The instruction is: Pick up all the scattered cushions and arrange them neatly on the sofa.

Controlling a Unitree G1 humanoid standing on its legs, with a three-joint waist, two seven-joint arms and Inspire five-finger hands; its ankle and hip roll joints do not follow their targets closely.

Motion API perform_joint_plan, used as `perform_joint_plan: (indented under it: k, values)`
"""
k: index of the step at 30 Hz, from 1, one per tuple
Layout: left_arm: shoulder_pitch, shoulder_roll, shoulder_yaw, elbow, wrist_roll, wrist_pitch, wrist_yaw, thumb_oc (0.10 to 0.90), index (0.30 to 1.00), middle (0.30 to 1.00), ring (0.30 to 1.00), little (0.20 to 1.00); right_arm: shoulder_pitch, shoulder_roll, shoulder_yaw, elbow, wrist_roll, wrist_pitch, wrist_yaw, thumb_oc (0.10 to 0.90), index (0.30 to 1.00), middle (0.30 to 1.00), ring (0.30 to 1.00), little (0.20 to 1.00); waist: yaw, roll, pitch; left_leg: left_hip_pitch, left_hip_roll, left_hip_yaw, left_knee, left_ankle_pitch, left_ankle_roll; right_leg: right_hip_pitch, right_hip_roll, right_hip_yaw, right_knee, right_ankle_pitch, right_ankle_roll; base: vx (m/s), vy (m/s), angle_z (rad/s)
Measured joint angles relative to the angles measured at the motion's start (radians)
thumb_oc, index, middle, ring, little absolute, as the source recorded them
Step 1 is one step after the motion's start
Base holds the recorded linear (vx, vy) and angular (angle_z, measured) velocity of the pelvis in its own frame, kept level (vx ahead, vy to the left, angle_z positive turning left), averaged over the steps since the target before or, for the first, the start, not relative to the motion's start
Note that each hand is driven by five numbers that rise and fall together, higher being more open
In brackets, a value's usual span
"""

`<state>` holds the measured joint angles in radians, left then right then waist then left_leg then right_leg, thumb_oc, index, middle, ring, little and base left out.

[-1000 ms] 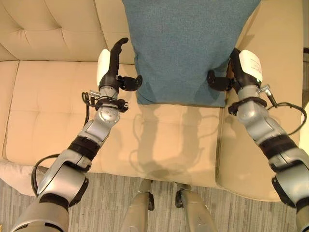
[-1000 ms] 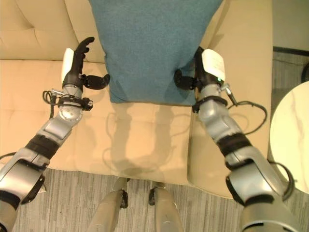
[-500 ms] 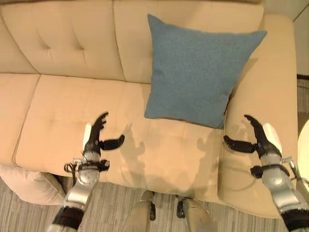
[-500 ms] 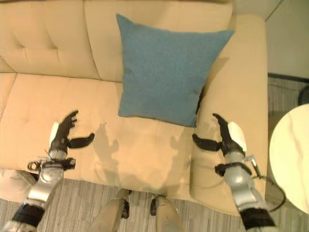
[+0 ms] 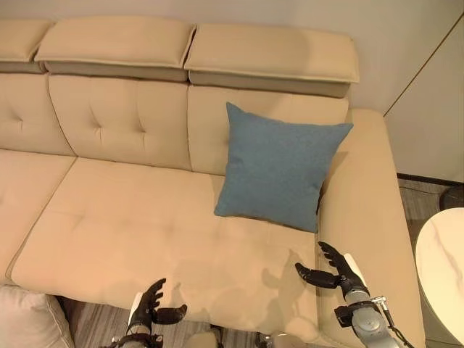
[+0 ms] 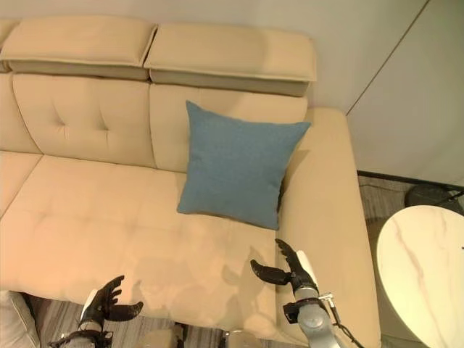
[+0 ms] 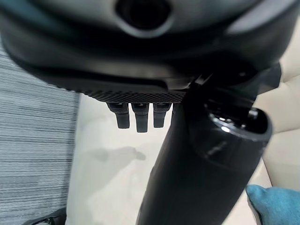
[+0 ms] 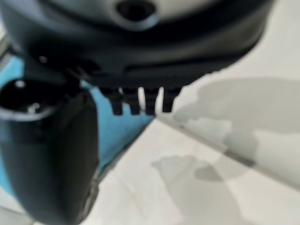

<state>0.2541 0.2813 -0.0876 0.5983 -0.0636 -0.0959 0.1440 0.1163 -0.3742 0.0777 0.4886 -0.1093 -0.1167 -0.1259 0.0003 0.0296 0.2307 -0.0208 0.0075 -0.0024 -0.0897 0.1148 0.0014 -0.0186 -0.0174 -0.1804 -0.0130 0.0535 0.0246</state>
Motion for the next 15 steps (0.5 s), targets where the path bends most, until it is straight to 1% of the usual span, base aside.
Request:
perform_joint_plan:
  k: [1,2,3,4,5,6,7,8,9,10,11,12,13,14,15]
  values:
    - [-0.032,-0.003,0.000,0.032,0.008,0.007,0.002,0.800,0.900,0.900,0.900,0.900,-0.008,0.012,0.003,0.053,0.010,0.007,-0.007,0.800,0.900,0.900,0.900,0.900,0.003,0.003,-0.007,0.005,0.003,-0.014,0.000,-0.009,0.005,-0.014,-0.003,0.002,0.054,-0.038,0.036,-0.19,-0.027,0.18]
    - [-0.038,-0.004,0.001,0.030,0.010,0.006,0.006,0.800,0.900,0.900,0.900,0.900,-0.005,0.012,0.005,0.055,0.011,0.009,-0.007,0.800,0.900,0.900,0.900,0.900,0.014,0.005,-0.010,0.000,0.003,-0.017,-0.002,-0.007,0.005,-0.027,-0.003,0.008,0.074,-0.047,0.034,-0.39,-0.090,0.15]
    - [-0.042,-0.002,0.001,0.030,0.014,0.007,0.012,0.800,0.900,0.900,0.900,0.900,-0.006,0.013,0.008,0.055,0.012,0.009,-0.008,0.800,0.900,0.900,0.900,0.900,0.015,0.005,-0.011,-0.005,0.003,-0.023,-0.003,-0.007,0.005,-0.041,-0.003,0.017,0.097,-0.059,0.037,-0.39,-0.116,0.06]
    - [-0.042,-0.006,0.001,0.030,0.019,0.010,0.022,0.800,0.900,0.900,0.900,0.900,-0.009,0.014,0.010,0.053,0.018,0.010,-0.009,0.800,0.900,0.900,0.900,0.900,0.021,0.016,-0.017,-0.024,0.012,-0.050,0.009,0.034,0.024,-0.071,0.006,0.044,0.174,-0.095,0.035,-0.39,-0.160,0.49]
    - [-0.066,-0.013,0.002,0.032,0.026,0.012,0.028,0.800,0.900,0.900,0.900,0.900,-0.002,0.023,0.002,0.057,0.035,0.013,-0.021,0.800,0.900,0.900,0.900,0.900,0.006,0.027,-0.024,-0.071,0.011,-0.102,0.050,0.042,0.016,-0.109,0.023,0.117,0.381,-0.178,0.041,-0.27,-0.138,1.09]
    - [-0.091,-0.020,0.000,0.024,0.026,0.011,0.029,0.800,0.900,0.900,0.900,0.900,0.011,0.027,0.003,0.075,0.048,0.013,-0.029,0.800,0.900,0.900,0.900,0.900,0.003,0.029,-0.035,-0.105,0.006,-0.159,0.071,0.055,0.013,-0.092,0.043,0.188,0.504,-0.246,0.070,-0.18,-0.102,1.30]
    - [-0.100,-0.018,-0.007,0.020,0.026,0.010,0.034,0.800,0.900,0.900,0.900,0.900,0.009,0.030,0.012,0.100,0.050,0.017,-0.029,0.800,0.900,0.900,0.900,0.900,0.014,0.015,-0.047,-0.122,-0.007,-0.173,0.064,0.078,0.002,-0.055,0.042,0.212,0.500,-0.288,0.086,-0.31,-0.146,1.00]
    - [-0.101,-0.010,-0.011,0.019,0.026,0.009,0.044,0.800,0.900,0.900,0.900,0.900,-0.008,0.035,0.027,0.129,0.051,0.020,-0.029,0.800,0.900,0.900,0.900,0.900,0.029,-0.005,-0.059,-0.142,-0.017,-0.178,0.061,0.089,-0.009,-0.026,0.027,0.222,0.457,-0.329,0.082,-0.34,-0.177,0.47]
    - [-0.104,0.002,-0.017,0.034,0.025,0.013,0.053,0.800,0.900,0.900,0.900,0.900,-0.045,0.047,0.041,0.162,0.055,0.022,-0.031,0.800,0.900,0.900,0.900,0.900,0.052,-0.027,-0.070,-0.176,-0.033,-0.178,0.052,0.116,-0.025,0.005,0.028,0.215,0.332,-0.385,0.009,-0.34,-0.177,0.38]
    - [-0.117,-0.007,-0.020,0.056,0.024,0.015,0.058,0.800,0.900,0.900,0.900,0.900,-0.056,0.044,0.043,0.172,0.055,0.022,-0.034,0.800,0.900,0.900,0.900,0.900,0.041,-0.008,-0.067,-0.193,-0.015,-0.189,0.045,0.105,-0.034,0.011,0.049,0.209,0.307,-0.367,-0.026,-0.26,-0.122,0.59]
    - [-0.122,-0.015,-0.030,0.078,0.024,0.017,0.063,0.800,0.900,0.900,0.900,0.900,-0.067,0.040,0.051,0.171,0.056,0.028,-0.037,0.800,0.900,0.900,0.900,0.900,0.047,0.013,-0.065,-0.216,0.013,-0.189,0.030,0.061,-0.051,-0.003,0.083,0.207,0.278,-0.327,-0.052,-0.28,-0.105,0.54]
    - [-0.115,-0.015,-0.031,0.080,0.024,0.017,0.066,0.800,0.900,0.900,0.900,0.900,-0.067,0.039,0.057,0.170,0.056,0.029,-0.037,0.800,0.900,0.900,0.900,0.900,0.062,0.017,-0.067,-0.228,0.032,-0.181,0.029,0.030,-0.047,-0.027,0.103,0.214,0.294,-0.313,-0.060,-0.40,-0.131,0.40]
    - [-0.094,-0.013,-0.032,0.083,0.024,0.015,0.066,0.800,0.900,0.900,0.900,0.900,-0.064,0.033,0.072,0.160,0.056,0.028,-0.038,0.800,0.900,0.900,0.900,0.900,0.084,0.019,-0.066,-0.251,0.040,-0.177,0.039,0.012,-0.063,-0.046,0.123,0.203,0.305,-0.311,-0.082,-0.54,-0.092,0.22]
    - [-0.087,-0.017,-0.034,0.096,0.016,0.019,0.067,0.800,0.900,0.900,0.900,0.900,-0.061,0.027,0.083,0.163,0.055,0.028,-0.049,0.800,0.900,0.900,0.900,0.900,0.091,0.033,-0.059,-0.282,0.056,-0.203,0.078,0.010,-0.082,-0.047,0.144,0.207,0.290,-0.296,-0.112,-0.50,-0.034,0.29]
    - [-0.071,-0.033,-0.053,0.102,0.005,0.025,0.070,0.800,0.900,0.900,0.900,0.900,-0.057,0.014,0.100,0.169,0.054,0.031,-0.056,0.800,0.900,0.900,0.900,0.900,0.098,0.053,-0.057,-0.305,0.072,-0.219,0.097,0.002,-0.090,-0.045,0.177,0.164,0.293,-0.260,-0.136,-0.39,-0.008,0.39]
